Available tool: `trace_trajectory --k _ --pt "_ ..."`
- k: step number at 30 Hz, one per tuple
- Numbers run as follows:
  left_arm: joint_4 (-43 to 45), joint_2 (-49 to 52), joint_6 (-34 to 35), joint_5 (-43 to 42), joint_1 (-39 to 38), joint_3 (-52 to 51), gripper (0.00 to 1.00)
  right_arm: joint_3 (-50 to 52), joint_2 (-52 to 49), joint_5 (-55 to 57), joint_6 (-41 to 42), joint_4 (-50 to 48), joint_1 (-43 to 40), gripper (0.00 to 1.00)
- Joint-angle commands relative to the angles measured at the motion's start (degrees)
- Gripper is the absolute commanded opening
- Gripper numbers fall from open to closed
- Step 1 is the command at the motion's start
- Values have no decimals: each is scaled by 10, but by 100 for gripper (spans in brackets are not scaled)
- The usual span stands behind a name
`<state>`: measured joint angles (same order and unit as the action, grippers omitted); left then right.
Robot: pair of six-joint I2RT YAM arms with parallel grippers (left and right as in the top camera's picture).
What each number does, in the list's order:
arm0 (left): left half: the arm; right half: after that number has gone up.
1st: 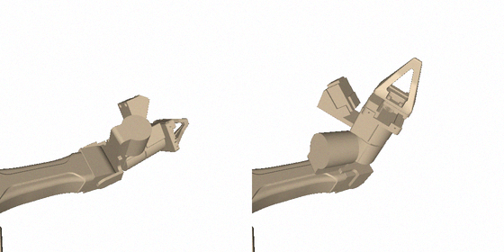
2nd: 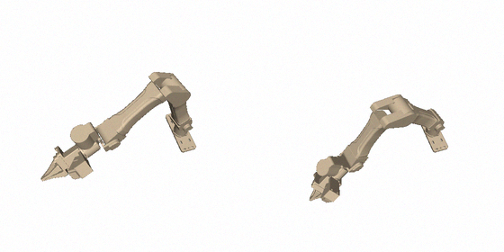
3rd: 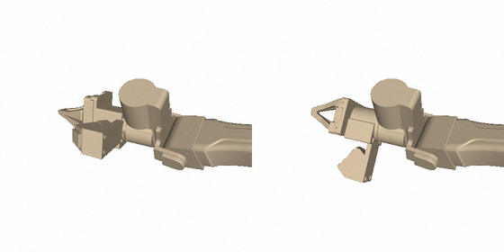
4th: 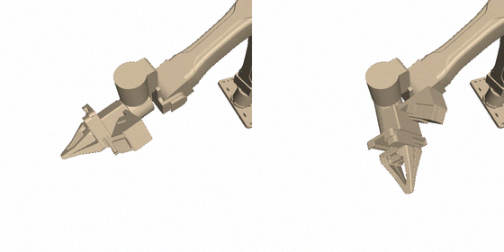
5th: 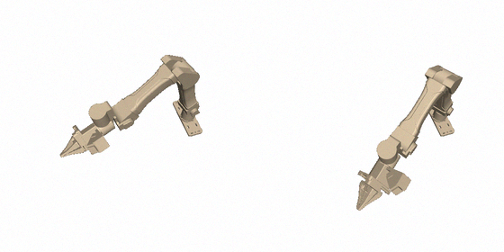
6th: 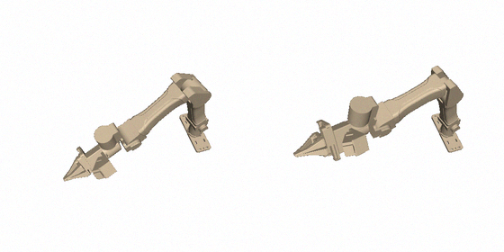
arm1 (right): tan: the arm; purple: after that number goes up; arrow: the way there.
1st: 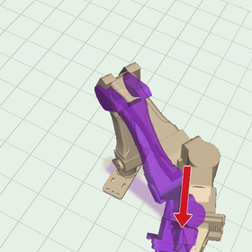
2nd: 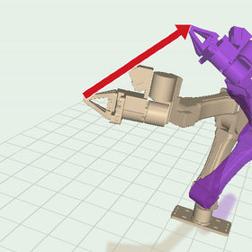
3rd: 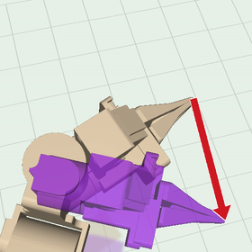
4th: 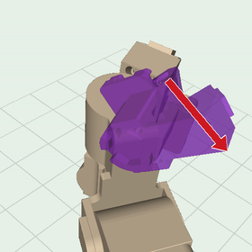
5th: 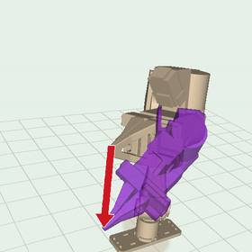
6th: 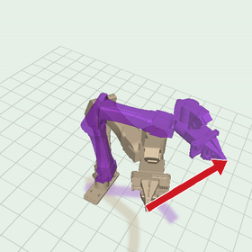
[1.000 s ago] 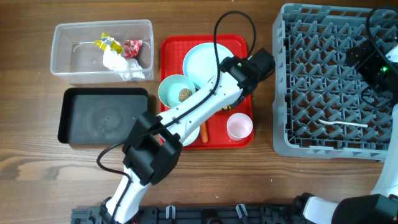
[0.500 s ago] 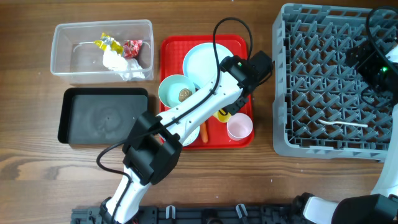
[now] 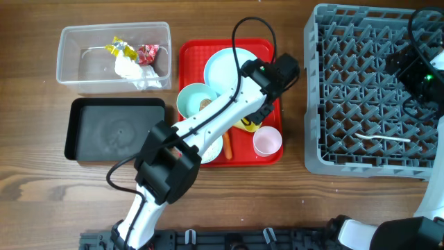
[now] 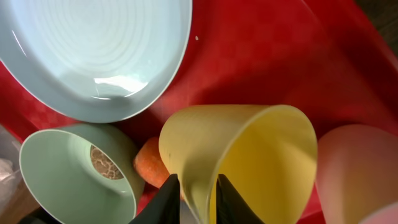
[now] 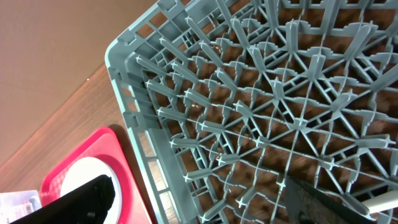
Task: Sort waste into correct bins and load items into the dishwasher rack
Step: 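Grasp the yellow cup on the tray with the left gripper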
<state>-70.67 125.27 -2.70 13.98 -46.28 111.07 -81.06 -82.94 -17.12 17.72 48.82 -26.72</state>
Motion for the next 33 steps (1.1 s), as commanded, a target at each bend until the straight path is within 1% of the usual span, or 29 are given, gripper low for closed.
trace_trajectory --k 1,2,4,9,16,19,20,22,25,28,31,33 --pt "6 3 2 -5 5 -14 16 -10 6 -9 -12 -1 -1 90" --pt "8 3 2 -5 5 -14 14 -10 6 -9 -12 -1 -1 90" --pt "11 3 2 -5 5 -14 4 -10 6 -9 -12 -1 -1 90" --pt "24 3 3 -5 5 -13 4 -10 6 -9 -12 -1 -1 90" --pt "23 0 24 -7 9 7 4 -10 6 -9 -12 -2 -1 90" --pt "7 -1 23 -41 11 7 4 -10 6 -9 -12 -2 -1 90" --pt "-2 0 23 -60 12 7 6 -10 6 -9 -12 -2 -1 90" --pt "-13 0 23 -99 11 6 18 -10 6 -9 -12 -2 -1 90" --pt "-9 1 23 -171 11 6 29 -10 6 -9 -12 -1 -1 90" --pt "-1 2 23 -191 11 6 28 -10 6 -9 -11 -1 -1 90" --pt "7 4 23 -191 11 6 20 -10 6 -10 -11 -1 -1 90" --pt "9 4 23 -191 11 6 20 -10 6 -10 -11 -1 -1 90"
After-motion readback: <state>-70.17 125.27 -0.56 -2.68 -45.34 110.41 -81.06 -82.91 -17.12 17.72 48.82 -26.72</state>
